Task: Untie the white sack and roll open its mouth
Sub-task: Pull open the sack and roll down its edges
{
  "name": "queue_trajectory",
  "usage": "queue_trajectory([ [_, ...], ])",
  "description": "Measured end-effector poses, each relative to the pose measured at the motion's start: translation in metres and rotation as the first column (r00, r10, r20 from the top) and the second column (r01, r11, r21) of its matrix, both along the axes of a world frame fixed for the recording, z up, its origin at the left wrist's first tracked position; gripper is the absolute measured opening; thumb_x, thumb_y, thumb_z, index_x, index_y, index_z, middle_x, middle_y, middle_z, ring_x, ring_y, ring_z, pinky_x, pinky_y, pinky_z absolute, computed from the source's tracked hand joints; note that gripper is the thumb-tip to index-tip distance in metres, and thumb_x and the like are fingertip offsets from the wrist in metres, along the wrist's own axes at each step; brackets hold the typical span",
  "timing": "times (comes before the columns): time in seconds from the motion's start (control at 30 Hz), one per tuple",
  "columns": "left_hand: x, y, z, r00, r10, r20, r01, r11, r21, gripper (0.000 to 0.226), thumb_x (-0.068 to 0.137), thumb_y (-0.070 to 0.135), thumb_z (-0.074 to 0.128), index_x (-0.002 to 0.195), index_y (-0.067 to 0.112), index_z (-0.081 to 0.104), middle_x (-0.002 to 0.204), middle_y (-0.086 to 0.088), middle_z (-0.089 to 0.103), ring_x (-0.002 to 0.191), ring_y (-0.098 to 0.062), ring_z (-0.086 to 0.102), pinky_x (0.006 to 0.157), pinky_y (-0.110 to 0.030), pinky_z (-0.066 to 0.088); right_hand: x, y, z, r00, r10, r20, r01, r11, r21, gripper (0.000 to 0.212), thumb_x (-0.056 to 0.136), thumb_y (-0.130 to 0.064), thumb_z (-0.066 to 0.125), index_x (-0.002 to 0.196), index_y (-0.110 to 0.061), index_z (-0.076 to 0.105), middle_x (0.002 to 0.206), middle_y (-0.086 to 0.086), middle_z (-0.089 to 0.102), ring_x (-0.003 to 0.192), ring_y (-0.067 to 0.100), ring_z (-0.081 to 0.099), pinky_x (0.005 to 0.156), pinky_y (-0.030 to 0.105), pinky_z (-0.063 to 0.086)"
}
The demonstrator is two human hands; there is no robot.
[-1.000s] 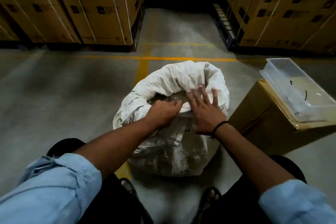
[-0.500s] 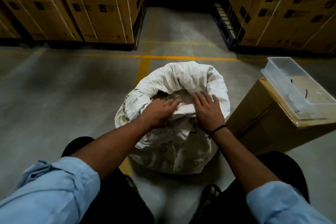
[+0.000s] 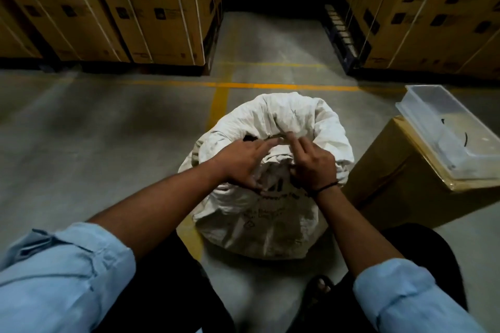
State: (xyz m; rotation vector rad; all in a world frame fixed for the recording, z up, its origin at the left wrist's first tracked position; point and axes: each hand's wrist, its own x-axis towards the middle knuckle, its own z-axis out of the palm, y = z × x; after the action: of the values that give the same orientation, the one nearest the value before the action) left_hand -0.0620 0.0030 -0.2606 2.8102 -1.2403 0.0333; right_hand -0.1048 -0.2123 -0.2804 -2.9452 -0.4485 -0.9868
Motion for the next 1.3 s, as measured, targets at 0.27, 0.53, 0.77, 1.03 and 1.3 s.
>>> queue_trajectory([
  [0.27, 0.024, 0.009, 0.021, 0.955, 0.086, 0.284, -0.102, 0.994, 0.042, 0.040, 0.076, 0.015, 0.059, 0.116, 0.011, 0.057, 0.091, -0.014, 0.070, 0.075, -0.038, 0.067, 0.059, -0.039, 0.047, -0.018, 0.022, -0.011, 0.878, 0.197, -0.435, -0.209, 0.978, 0.020, 0.099, 0.079, -0.041, 0.061, 0.156, -0.010, 0.008, 0.159, 0.012, 0.026, 0.141, 0.030, 0.035, 0.109, 0.053, 0.033],
  [0.53, 0.012, 0.005, 0.008, 0.994, 0.107, -0.031, -0.111, 0.963, -0.244, 0.076, 0.069, 0.021, 0.066, 0.140, 0.031, 0.041, 0.117, -0.007, 0.067, 0.100, -0.030, 0.066, 0.079, -0.043, 0.056, -0.007, 0.029, -0.001, 0.931, 0.060, -0.361, 0.038, 0.966, 0.258, 0.074, 0.070, -0.030, 0.071, 0.140, -0.018, 0.047, 0.120, 0.011, 0.062, 0.084, 0.038, 0.067, 0.061, 0.042, 0.056],
  [0.77, 0.006, 0.055, -0.011, 0.990, 0.027, 0.137, -0.041, 0.994, 0.098, 0.128, 0.062, 0.066, 0.076, 0.159, 0.026, 0.003, 0.136, -0.007, 0.050, 0.116, -0.026, 0.049, 0.100, -0.039, 0.042, -0.003, 0.001, -0.015, 0.999, 0.003, -0.047, 0.003, 0.989, 0.145, 0.056, 0.080, -0.021, 0.075, 0.132, -0.015, 0.056, 0.130, 0.009, 0.060, 0.083, 0.029, 0.067, 0.054, 0.035, 0.053],
  [1.03, 0.057, 0.079, 0.034, 0.807, 0.121, 0.579, -0.113, 0.992, -0.050, 0.056, 0.091, 0.024, 0.050, 0.146, 0.019, 0.047, 0.112, -0.010, 0.067, 0.066, -0.033, 0.066, 0.045, -0.034, 0.045, -0.008, 0.002, -0.008, 0.901, 0.151, -0.406, -0.174, 0.984, -0.020, 0.095, 0.071, -0.035, 0.066, 0.153, -0.015, 0.022, 0.138, 0.011, 0.042, 0.115, 0.030, 0.046, 0.088, 0.040, 0.042],
  [1.3, 0.043, 0.072, 0.015, 0.749, 0.113, 0.653, -0.012, 0.987, -0.158, 0.039, 0.095, 0.023, 0.056, 0.135, 0.022, 0.058, 0.111, -0.004, 0.068, 0.084, -0.029, 0.065, 0.059, -0.039, 0.050, 0.015, 0.085, 0.016, 0.912, 0.101, -0.397, 0.050, 0.935, 0.351, 0.119, 0.062, -0.064, 0.075, 0.153, -0.016, 0.013, 0.153, 0.013, 0.030, 0.129, 0.034, 0.045, 0.099, 0.045, 0.047],
])
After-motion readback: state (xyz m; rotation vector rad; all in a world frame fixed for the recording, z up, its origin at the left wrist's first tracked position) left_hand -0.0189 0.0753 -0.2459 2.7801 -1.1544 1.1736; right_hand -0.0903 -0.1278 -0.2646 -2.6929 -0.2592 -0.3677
